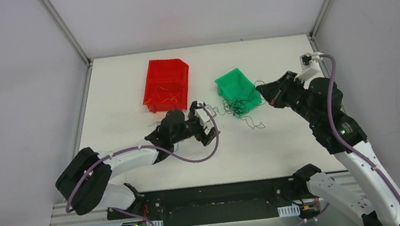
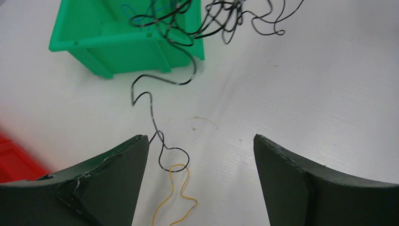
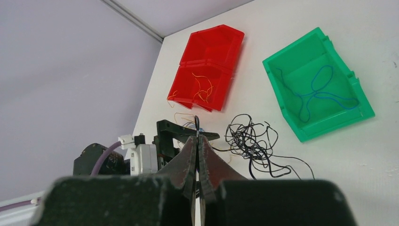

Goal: Untangle the cables

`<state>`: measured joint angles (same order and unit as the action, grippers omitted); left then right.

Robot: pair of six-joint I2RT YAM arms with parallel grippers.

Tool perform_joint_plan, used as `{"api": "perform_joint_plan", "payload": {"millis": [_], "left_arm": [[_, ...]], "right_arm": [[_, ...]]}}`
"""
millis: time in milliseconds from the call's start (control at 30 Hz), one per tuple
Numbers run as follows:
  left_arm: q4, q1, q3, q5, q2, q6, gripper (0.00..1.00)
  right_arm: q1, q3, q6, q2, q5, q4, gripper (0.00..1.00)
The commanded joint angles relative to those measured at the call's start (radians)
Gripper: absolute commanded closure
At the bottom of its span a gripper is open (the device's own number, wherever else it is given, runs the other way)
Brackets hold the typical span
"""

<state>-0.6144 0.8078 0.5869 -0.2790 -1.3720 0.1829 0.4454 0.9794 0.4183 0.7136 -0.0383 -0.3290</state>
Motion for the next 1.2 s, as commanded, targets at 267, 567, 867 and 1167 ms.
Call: {"api": "perform_joint_plan", "payload": {"millis": [267, 567, 867, 1167], "left_arm": [[-0.105, 0.057, 0.013, 0.018, 0.011, 0.202, 0.17], [-0.109, 0.06, 0.017, 0.065, 0.013, 0.187, 0.23], [-0.111, 0.067, 0.03, 0.118, -0.014, 0.202, 0.32], [-0.02, 0.066, 0.066, 0.41, 0.043, 0.09, 1.0]], "right_arm": [[-0.003, 0.077, 0.042, 0.047, -0.219, -0.013, 1.0], [-0.002, 0.076, 0.065, 0.054, -0.272, 0.003, 1.0], [-0.004, 0.074, 0.127, 0.047, -0.369, 0.032, 1.0], [-0.003, 0.05, 0.084, -0.005, -0.139, -0.008, 1.0]]}}
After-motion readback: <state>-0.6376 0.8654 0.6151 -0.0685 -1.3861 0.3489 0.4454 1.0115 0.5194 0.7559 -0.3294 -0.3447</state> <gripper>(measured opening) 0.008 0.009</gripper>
